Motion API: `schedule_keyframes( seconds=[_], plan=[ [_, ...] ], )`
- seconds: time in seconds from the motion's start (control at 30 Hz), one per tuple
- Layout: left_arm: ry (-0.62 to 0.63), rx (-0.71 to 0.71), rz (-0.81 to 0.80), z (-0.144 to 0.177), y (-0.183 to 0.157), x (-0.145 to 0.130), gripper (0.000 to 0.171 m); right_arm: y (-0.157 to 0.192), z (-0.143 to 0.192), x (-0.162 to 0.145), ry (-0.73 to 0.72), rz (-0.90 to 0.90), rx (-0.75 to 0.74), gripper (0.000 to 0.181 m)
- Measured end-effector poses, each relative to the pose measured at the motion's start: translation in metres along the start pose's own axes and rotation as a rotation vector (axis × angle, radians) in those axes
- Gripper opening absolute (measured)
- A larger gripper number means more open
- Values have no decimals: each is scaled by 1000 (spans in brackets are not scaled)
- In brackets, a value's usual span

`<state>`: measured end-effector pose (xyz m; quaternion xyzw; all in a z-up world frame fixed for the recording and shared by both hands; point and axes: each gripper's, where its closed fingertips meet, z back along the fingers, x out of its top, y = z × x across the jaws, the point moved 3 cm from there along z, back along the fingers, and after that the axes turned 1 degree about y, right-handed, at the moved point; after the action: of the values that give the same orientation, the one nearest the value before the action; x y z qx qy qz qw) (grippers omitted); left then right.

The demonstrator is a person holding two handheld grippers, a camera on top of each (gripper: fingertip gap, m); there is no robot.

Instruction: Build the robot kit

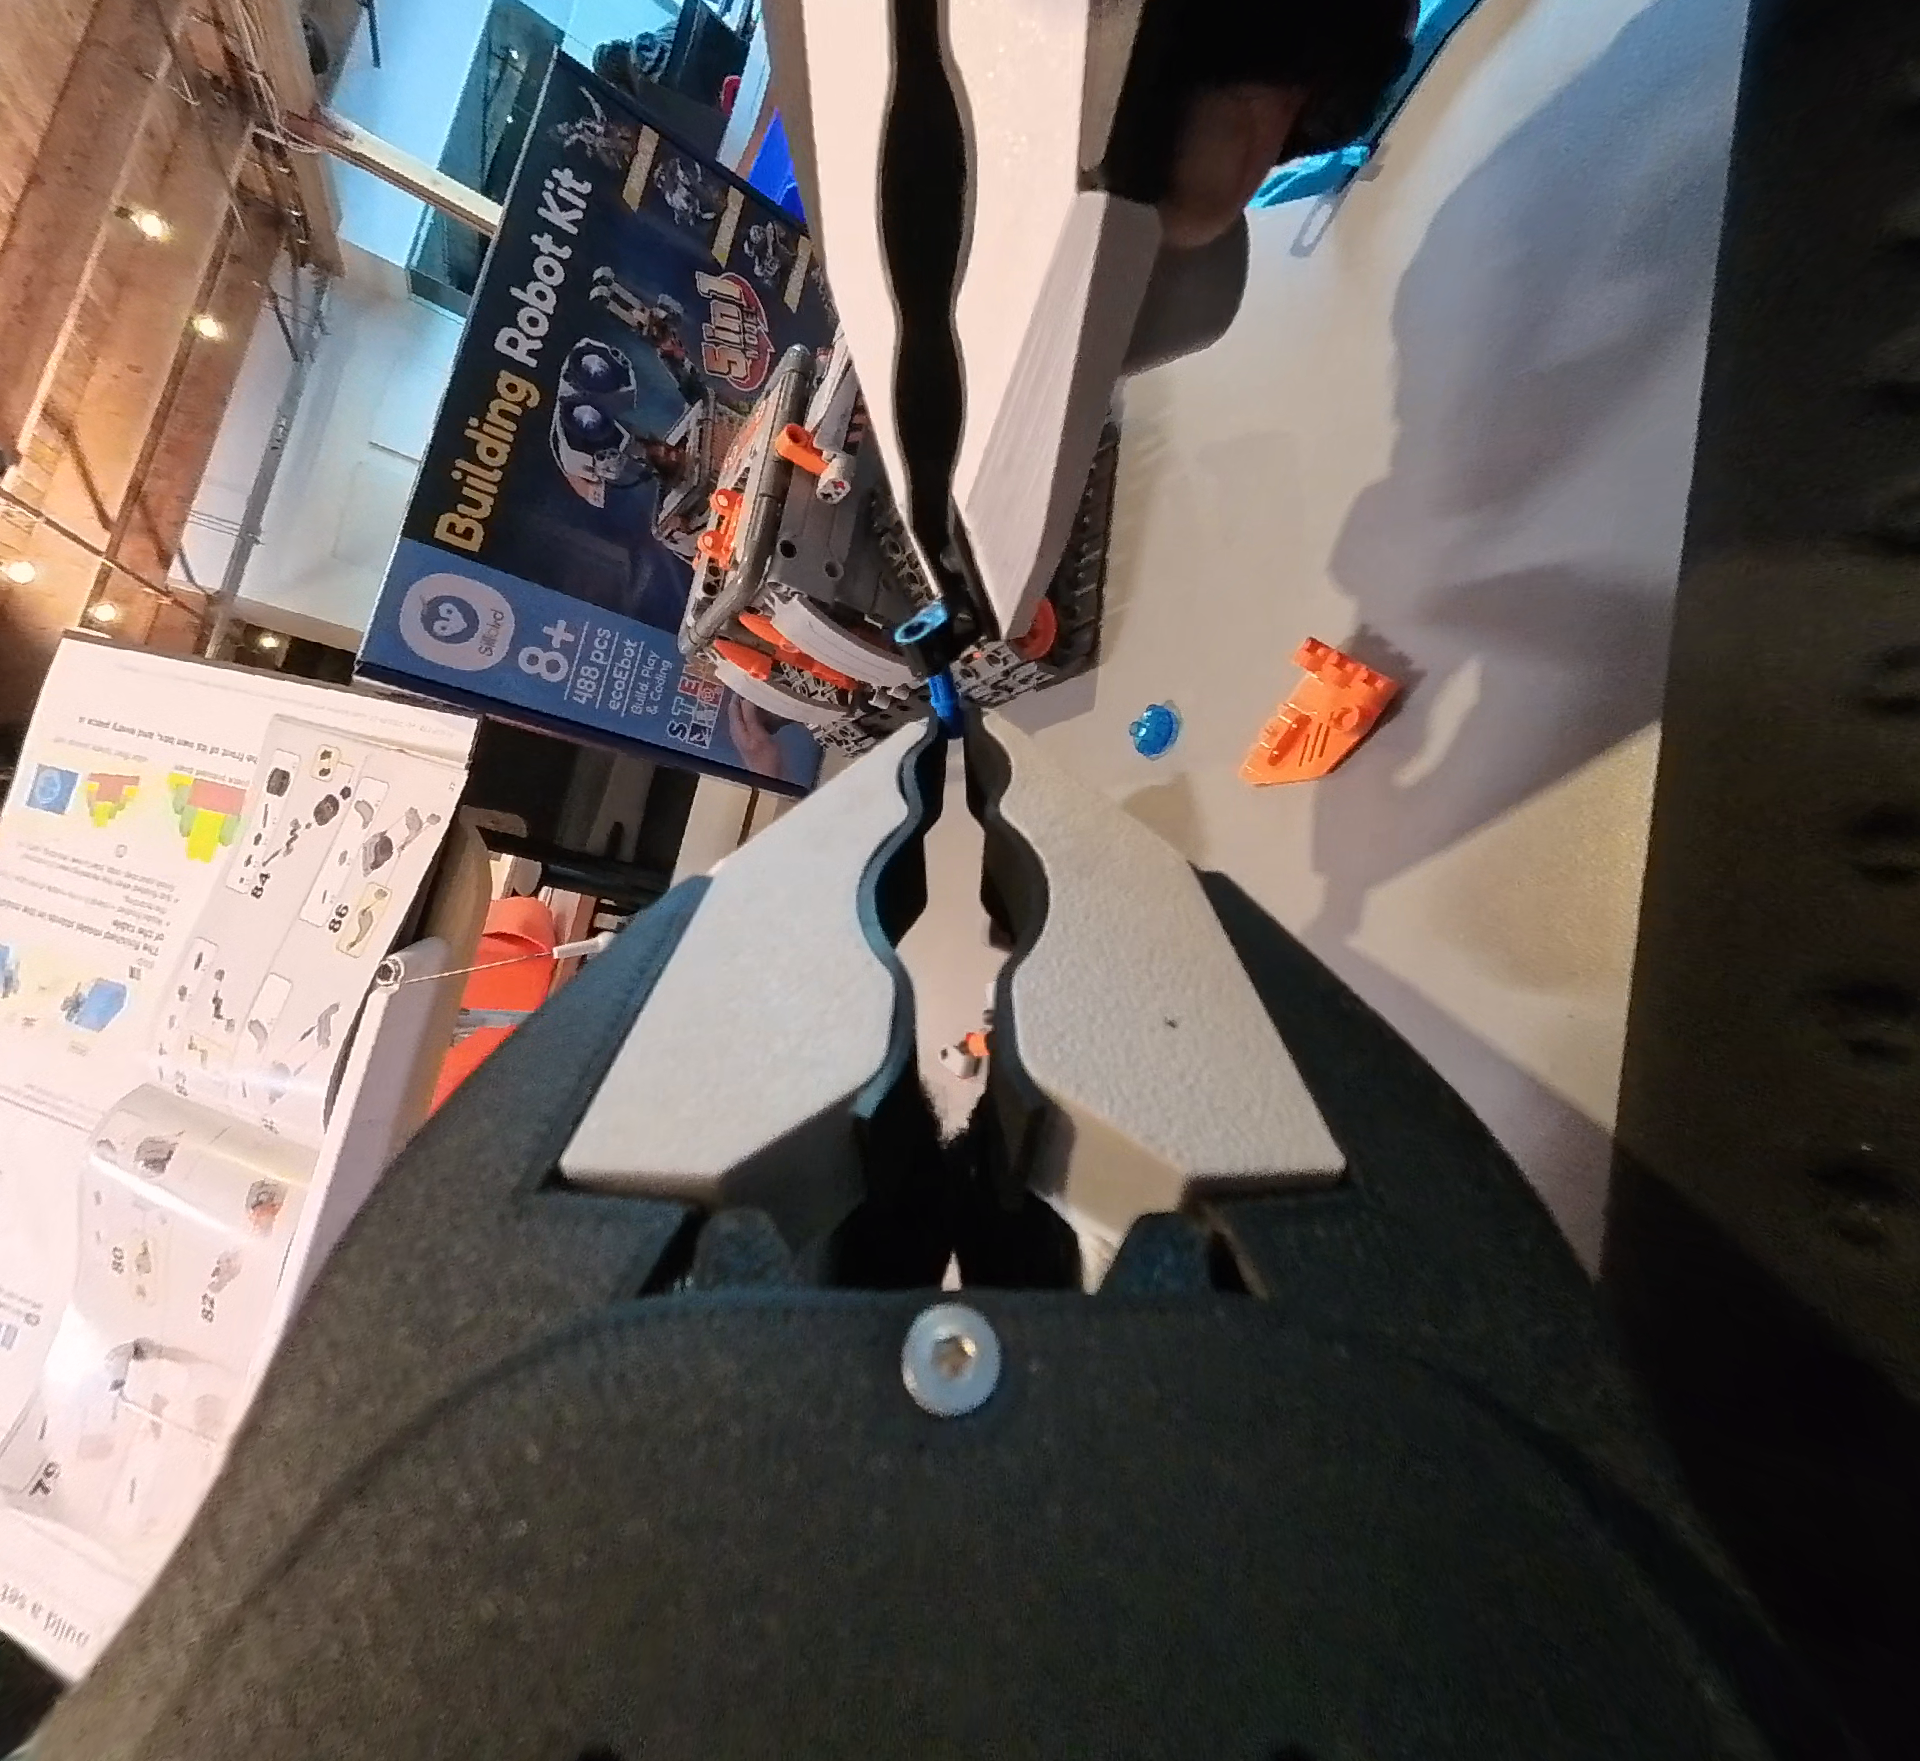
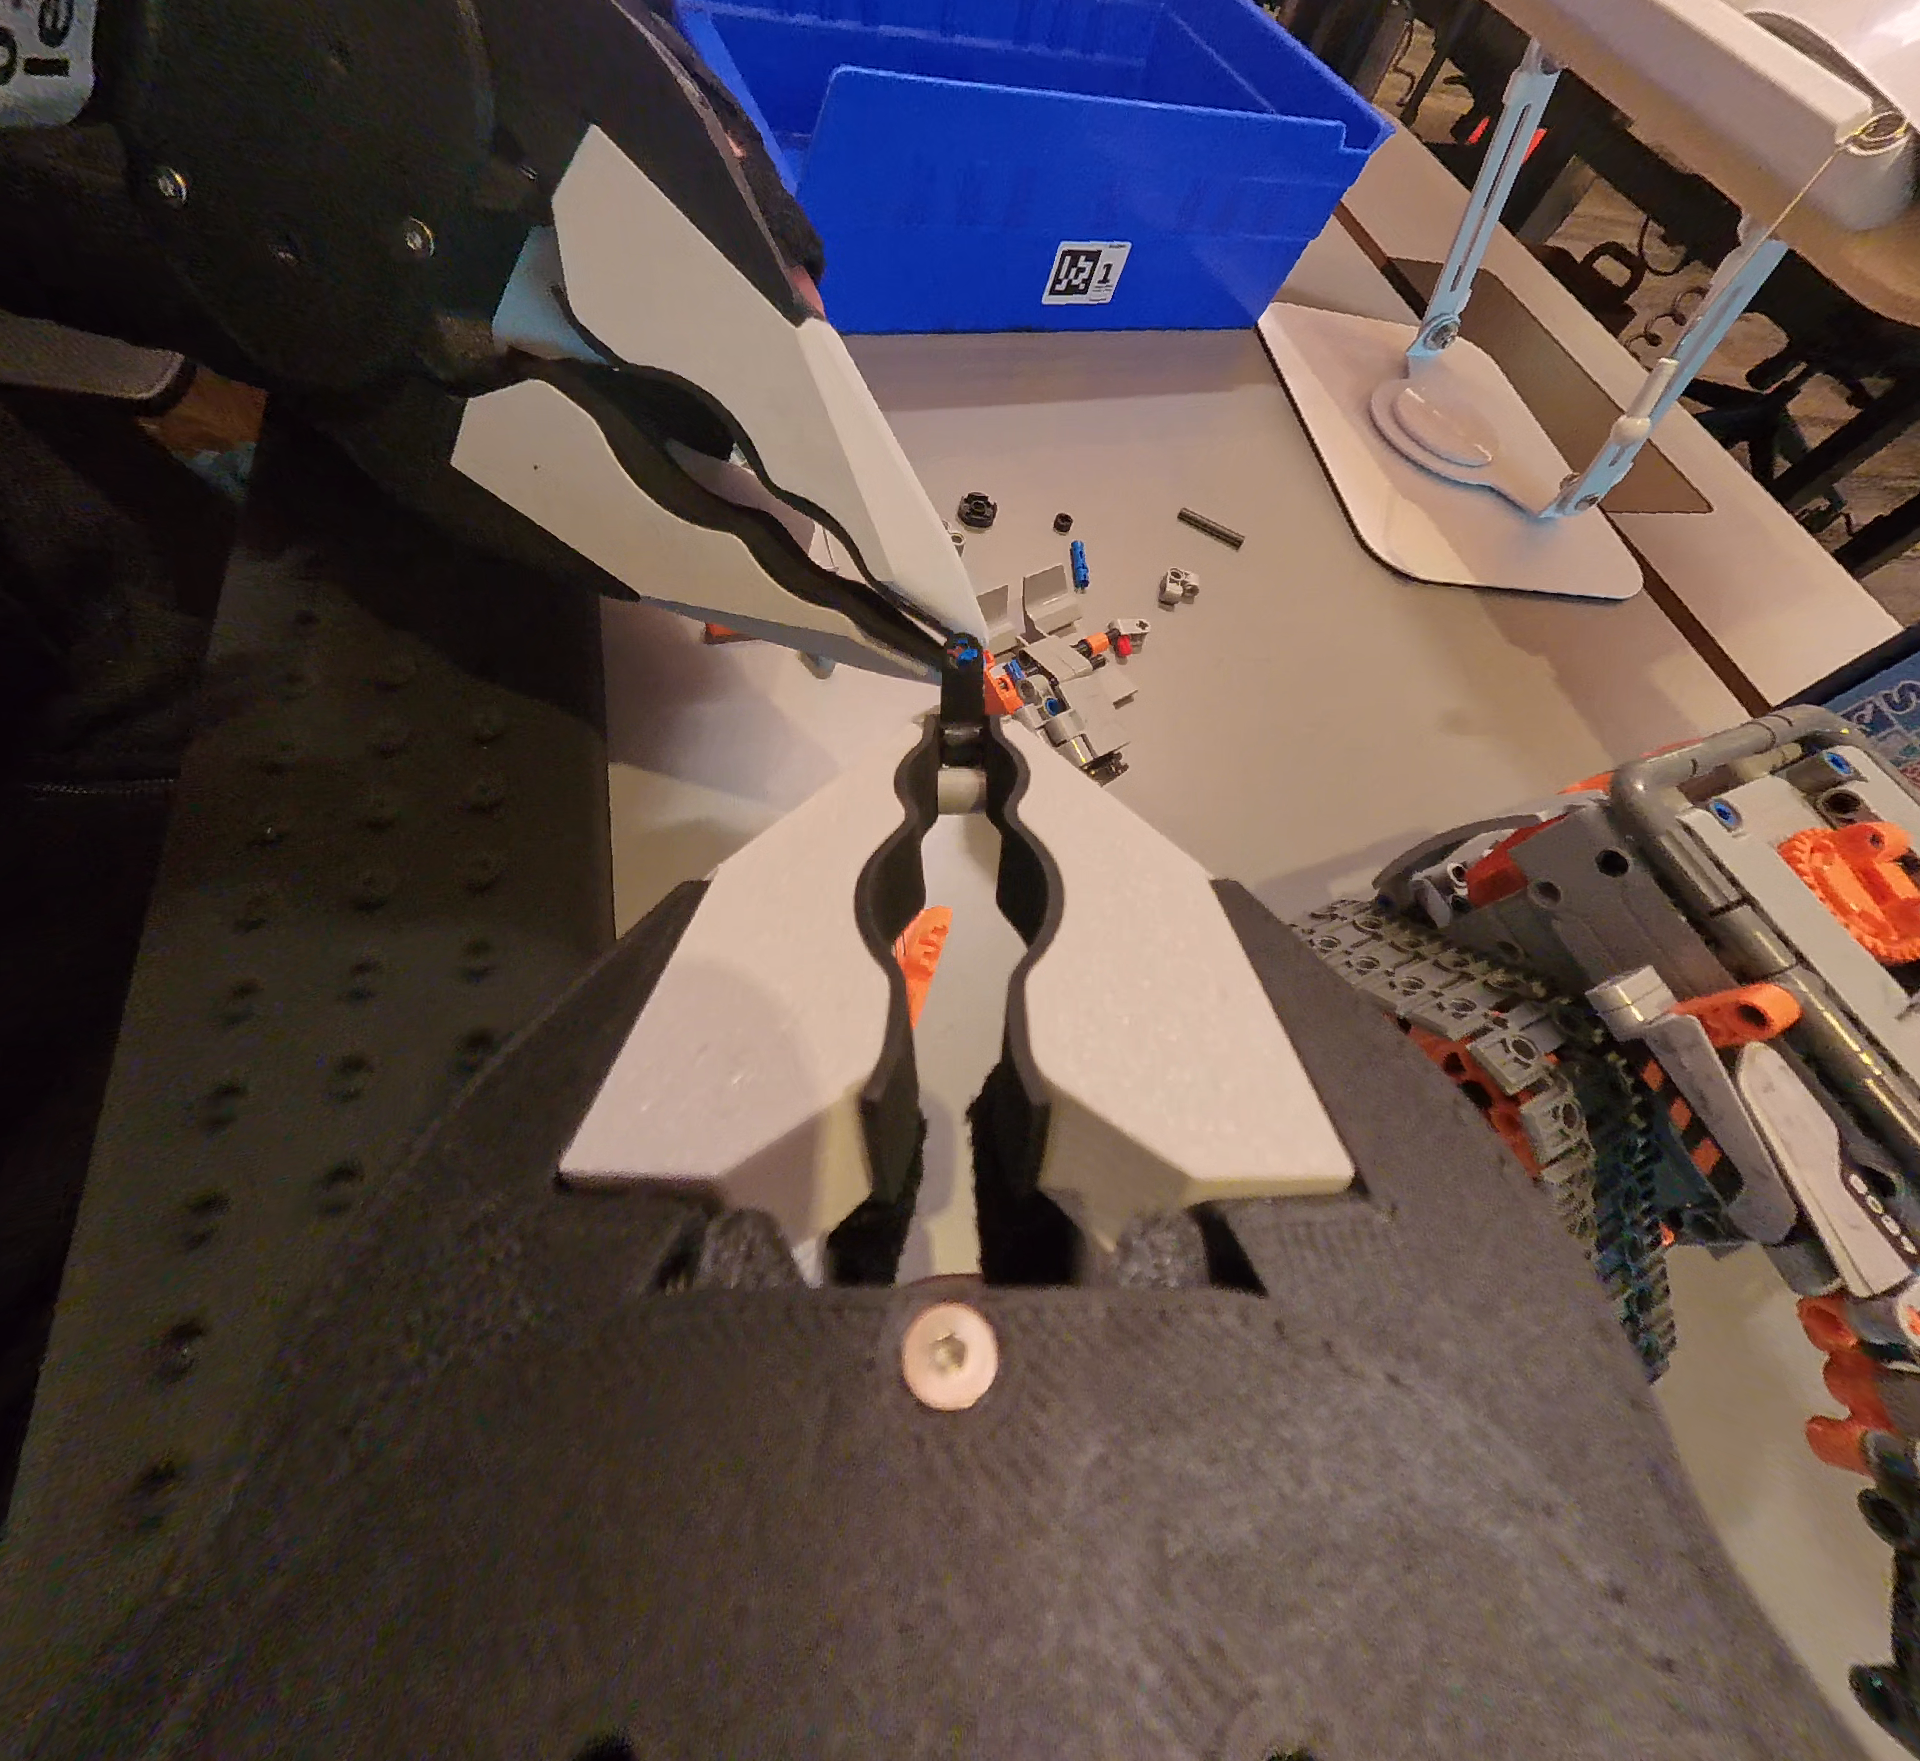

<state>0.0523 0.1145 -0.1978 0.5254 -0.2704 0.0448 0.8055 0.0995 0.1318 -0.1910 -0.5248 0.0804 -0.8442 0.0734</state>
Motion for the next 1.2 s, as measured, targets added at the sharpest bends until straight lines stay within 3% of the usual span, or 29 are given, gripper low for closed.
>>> schedule_keyframes(
  seconds=[0.17, 1.2],
  plan=[
    [-53, -44, 101, 2, 4, 2, 0, 3, -2, 0, 7, 38, -2, 5],
    [-170, -115, 213, 9, 8, 8, 0, 1, 10, 8, -94, -49, 85, 5]
  ],
)
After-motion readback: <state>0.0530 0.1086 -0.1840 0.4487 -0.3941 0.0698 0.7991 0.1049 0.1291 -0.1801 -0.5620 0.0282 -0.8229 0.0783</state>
